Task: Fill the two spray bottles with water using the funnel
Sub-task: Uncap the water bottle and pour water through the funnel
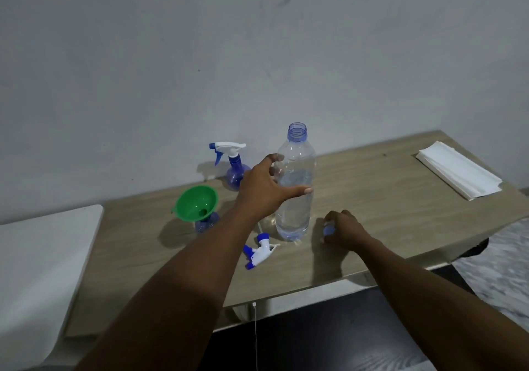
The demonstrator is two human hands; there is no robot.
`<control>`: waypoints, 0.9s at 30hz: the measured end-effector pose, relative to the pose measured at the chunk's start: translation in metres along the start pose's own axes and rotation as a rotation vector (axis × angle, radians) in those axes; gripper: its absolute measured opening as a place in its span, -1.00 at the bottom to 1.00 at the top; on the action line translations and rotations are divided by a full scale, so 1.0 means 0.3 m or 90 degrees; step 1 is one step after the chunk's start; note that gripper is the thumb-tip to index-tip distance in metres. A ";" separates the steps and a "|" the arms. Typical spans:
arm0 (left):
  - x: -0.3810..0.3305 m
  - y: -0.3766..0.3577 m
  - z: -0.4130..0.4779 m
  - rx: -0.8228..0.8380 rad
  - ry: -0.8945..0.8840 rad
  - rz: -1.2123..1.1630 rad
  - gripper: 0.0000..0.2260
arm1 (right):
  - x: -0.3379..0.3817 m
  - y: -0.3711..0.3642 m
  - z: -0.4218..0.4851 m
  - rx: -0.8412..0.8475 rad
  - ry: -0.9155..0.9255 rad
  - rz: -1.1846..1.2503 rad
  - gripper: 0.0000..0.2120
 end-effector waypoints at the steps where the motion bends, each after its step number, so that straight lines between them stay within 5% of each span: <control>1: -0.004 0.001 -0.002 0.003 0.004 -0.001 -0.16 | 0.025 0.034 -0.002 -0.012 0.017 0.035 -0.42; 6: -0.002 -0.001 0.010 0.060 0.033 -0.005 -0.10 | 0.295 0.235 -0.107 0.053 0.191 0.342 -0.11; 11: -0.042 0.051 0.014 0.121 0.036 0.039 0.04 | 0.449 0.255 -0.130 0.027 0.268 0.446 -0.29; 14: -0.083 0.169 0.013 0.052 0.032 0.029 -0.07 | 0.447 0.253 -0.109 -0.075 0.253 0.484 -0.31; 18: -0.070 0.489 0.001 -0.211 -0.002 0.036 -0.56 | 0.450 0.267 -0.096 -0.142 0.235 0.503 -0.41; 21: 0.067 0.720 -0.061 -0.343 0.016 0.047 -0.71 | 0.475 0.295 -0.092 -0.149 0.260 0.487 -0.47; 24: 0.297 0.814 -0.159 -0.355 0.130 0.060 -0.69 | 0.503 0.318 -0.090 -0.145 0.277 0.418 -0.41; 27: 0.555 0.725 -0.264 -0.260 0.259 0.051 -0.55 | 0.530 0.357 -0.096 -0.147 0.294 0.369 -0.46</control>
Point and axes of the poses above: each hand's wrist, its own z-axis towards the middle knuckle, its own y-axis out of the back of the hand, x = y × z, the point moved 9 cm from there along z, towards the middle knuckle
